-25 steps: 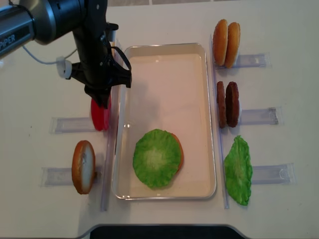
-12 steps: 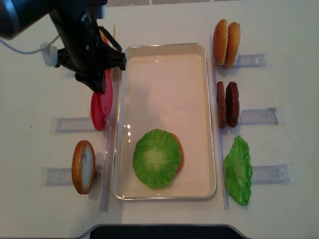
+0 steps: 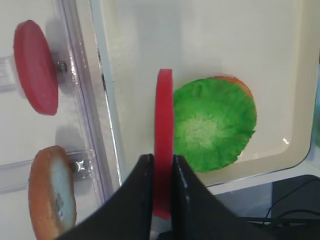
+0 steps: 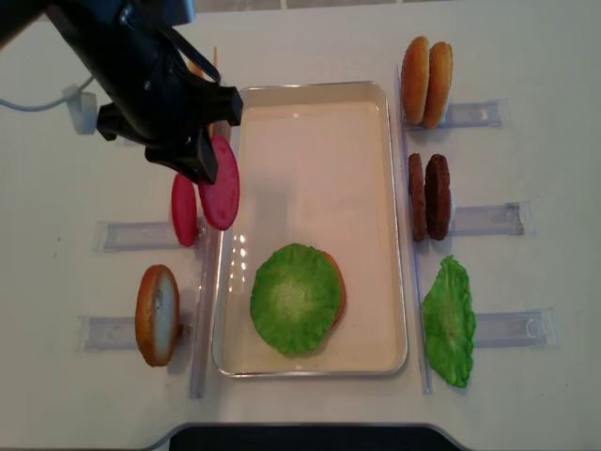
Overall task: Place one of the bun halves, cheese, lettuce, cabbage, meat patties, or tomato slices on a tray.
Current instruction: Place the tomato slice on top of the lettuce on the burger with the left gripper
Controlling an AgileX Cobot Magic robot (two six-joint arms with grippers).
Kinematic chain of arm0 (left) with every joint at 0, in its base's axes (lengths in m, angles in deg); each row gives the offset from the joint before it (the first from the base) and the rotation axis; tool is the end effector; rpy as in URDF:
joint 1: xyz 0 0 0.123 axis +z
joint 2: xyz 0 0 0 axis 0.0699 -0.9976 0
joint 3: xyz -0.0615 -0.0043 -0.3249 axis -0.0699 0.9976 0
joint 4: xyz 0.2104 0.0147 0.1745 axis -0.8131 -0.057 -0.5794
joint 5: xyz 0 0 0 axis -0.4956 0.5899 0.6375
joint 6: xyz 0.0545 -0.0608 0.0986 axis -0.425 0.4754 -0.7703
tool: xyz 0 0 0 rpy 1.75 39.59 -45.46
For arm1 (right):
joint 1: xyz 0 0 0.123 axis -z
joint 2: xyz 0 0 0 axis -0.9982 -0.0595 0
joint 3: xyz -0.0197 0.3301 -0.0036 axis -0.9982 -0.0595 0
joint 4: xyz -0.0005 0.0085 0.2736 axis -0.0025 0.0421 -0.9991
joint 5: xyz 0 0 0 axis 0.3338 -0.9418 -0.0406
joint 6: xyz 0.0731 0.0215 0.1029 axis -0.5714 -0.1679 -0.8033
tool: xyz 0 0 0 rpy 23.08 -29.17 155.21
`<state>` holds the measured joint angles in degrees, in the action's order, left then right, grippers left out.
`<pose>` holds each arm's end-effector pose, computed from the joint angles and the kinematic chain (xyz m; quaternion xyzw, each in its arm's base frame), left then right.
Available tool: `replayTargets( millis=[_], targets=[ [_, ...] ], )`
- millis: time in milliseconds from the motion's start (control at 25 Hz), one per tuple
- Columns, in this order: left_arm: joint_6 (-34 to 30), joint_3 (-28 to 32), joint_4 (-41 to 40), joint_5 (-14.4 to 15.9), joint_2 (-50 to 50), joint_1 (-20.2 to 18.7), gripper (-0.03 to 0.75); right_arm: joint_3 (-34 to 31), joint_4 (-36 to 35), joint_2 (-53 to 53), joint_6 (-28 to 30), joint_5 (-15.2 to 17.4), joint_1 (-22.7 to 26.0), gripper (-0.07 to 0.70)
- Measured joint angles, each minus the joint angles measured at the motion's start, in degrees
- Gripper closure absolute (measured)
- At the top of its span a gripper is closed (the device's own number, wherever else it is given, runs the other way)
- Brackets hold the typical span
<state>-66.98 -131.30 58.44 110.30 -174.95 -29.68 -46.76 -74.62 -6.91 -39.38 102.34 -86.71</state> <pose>0.2925 -0.1569 0.3082 0.0383 0.9924 -0.0932 0.0701 -0.0039 0.0014 0.2616 0.0015 0.8715 0.0084 0.4904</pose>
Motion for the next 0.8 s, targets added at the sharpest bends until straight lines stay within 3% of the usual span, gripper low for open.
replayTargets(
  millis=[280, 560, 800],
  targets=[
    [-3.0, 0.3, 2.7, 0.1, 2.1, 0.0, 0.655, 0.0, 0.0, 0.0, 0.0, 0.0, 0.0, 0.213],
    [-10.5, 0.3, 12.0, 0.0, 4.3, 0.0, 0.655, 0.0, 0.0, 0.0, 0.0, 0.0, 0.0, 0.213],
    [-13.4, 0.7, 13.5, 0.1, 5.2, 0.0, 0.655, 0.0, 0.0, 0.0, 0.0, 0.0, 0.0, 0.213]
  ],
)
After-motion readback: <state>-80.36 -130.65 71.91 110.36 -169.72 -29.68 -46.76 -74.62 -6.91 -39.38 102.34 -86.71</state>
